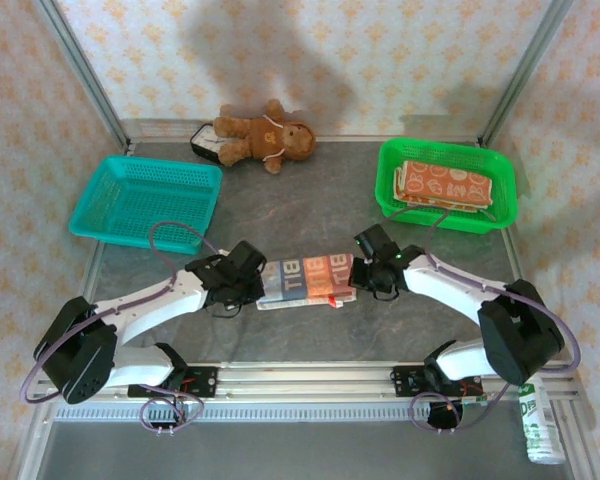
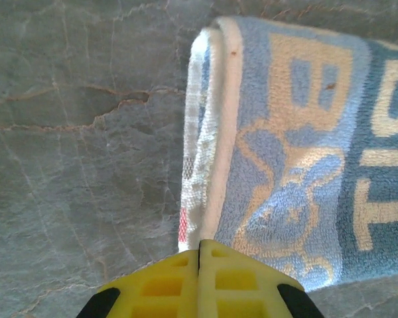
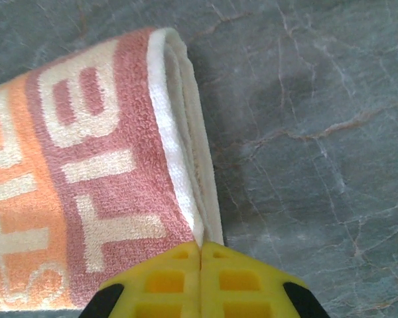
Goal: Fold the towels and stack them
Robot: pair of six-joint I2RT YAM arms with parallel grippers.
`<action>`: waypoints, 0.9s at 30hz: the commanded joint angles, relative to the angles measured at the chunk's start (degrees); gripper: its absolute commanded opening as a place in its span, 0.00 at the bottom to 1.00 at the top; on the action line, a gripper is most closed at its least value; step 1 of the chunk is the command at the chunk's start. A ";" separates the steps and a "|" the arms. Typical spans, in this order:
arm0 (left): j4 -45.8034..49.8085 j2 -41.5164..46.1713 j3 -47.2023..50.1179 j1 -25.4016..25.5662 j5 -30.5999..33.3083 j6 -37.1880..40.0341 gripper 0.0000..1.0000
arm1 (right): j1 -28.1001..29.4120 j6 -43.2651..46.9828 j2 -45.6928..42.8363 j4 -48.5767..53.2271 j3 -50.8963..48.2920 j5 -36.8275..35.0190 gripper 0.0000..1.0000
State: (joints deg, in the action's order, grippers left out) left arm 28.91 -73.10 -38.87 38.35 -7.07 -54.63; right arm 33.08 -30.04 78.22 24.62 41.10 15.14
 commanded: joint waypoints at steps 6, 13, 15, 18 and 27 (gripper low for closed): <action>-0.11 0.01 1.29 0.67 1.88 -2.23 0.00 | 0.23 -1.36 -1.43 -0.06 -1.45 -0.49 0.00; 8.46 4.31 -3.86 0.68 4.91 0.13 0.00 | 0.28 -0.15 -5.43 4.91 0.30 -0.60 0.00; 9.08 5.12 -3.82 0.74 4.45 0.06 0.00 | 0.34 -0.14 -6.12 5.59 0.08 0.09 0.00; 8.35 6.16 -2.50 0.76 3.03 -0.60 0.00 | 0.62 -0.88 -7.04 5.44 -1.21 0.98 0.00; 4.26 6.31 3.45 1.53 0.19 -2.89 0.00 | 4.01 -5.23 -7.67 1.66 -6.44 0.38 0.00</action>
State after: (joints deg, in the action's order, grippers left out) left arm 32.99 -67.11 -37.43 39.24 -7.05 -55.99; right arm 36.21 -32.86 71.29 26.37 36.51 17.50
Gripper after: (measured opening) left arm 0.047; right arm 0.042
